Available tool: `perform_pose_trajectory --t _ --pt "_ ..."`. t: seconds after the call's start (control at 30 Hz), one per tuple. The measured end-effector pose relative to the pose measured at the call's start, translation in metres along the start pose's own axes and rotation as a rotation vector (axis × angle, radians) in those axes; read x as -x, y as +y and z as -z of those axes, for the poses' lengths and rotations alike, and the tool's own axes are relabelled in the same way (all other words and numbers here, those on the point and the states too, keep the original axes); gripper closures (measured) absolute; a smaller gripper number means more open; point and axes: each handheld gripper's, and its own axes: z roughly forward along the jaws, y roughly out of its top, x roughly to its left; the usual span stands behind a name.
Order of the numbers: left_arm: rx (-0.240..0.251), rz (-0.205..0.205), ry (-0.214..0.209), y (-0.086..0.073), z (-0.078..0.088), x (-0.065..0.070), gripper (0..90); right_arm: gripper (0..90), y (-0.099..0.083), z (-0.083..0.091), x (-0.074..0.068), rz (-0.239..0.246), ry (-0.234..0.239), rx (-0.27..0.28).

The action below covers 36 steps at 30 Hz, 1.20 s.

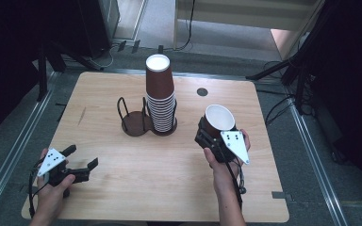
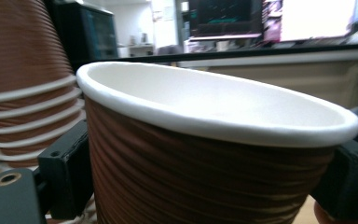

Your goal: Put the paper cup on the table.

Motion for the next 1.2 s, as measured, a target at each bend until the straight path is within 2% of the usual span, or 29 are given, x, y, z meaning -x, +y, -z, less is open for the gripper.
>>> perform_pose_trajectory --t 0.07,0.17,0.3,0.4,0.5,0.7,0.8,0.93,1.0,1.2 --pt "0.008 0.013 0.006 0.000 0.000 -0.001 0.0 10.3 -0.002 -0.004 0.003 0.021 -0.031 0.015" --pt "0.016 0.010 -0.001 -0.001 0.001 -0.001 0.0 10.3 -0.005 -0.012 0.007 0.059 -0.043 0.025" --pt "0.017 0.005 0.015 -0.001 0.001 0.000 0.0 10.3 -0.007 -0.021 0.012 0.047 -0.047 0.030" --pt "0.019 0.010 0.021 -0.001 0.002 0.000 0.0 10.3 -0.010 -0.028 0.014 0.079 -0.092 0.034" --pt "0.024 0.024 0.019 -0.001 0.002 -0.001 0.0 10.3 -0.013 -0.034 0.018 0.088 -0.077 0.044" --pt "0.028 0.044 0.018 -0.001 0.002 -0.003 0.0 10.1 -0.016 -0.048 0.027 0.070 -0.074 0.021" --pt "0.025 0.048 0.017 -0.001 0.002 -0.004 0.0 10.1 -0.020 -0.055 0.032 0.088 -0.077 0.023" --pt "0.025 0.046 0.018 -0.001 0.001 -0.003 0.0 9.7 -0.028 -0.066 0.039 0.082 -0.114 -0.011" --pt "0.025 0.048 0.017 -0.001 0.002 -0.003 0.0 9.6 -0.032 -0.071 0.043 0.075 -0.113 -0.026" --pt "0.025 0.050 0.012 -0.001 0.002 -0.004 0.0 9.4 -0.044 -0.083 0.049 0.126 -0.121 -0.059"
